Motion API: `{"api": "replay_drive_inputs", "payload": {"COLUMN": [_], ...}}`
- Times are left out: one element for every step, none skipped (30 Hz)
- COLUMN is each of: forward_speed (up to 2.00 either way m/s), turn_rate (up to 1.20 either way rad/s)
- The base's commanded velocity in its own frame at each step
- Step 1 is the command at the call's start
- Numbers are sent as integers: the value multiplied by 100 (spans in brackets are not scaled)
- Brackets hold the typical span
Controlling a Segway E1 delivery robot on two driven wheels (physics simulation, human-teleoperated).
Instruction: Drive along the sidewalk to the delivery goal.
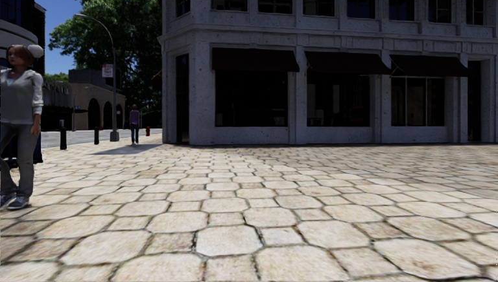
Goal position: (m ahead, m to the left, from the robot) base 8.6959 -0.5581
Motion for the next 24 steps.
{"api": "replay_drive_inputs", "payload": {"forward_speed": [200,200,200,200,200,200,200,200,200,200,200,200,200,200,200,200,200,200,200,200,200,200,200,200], "turn_rate": [-35,-35,-41,-42,-33,-33,-14,0,0,0,0,0,0,0,0,0,0,0,0,0,0,0,0,0]}}
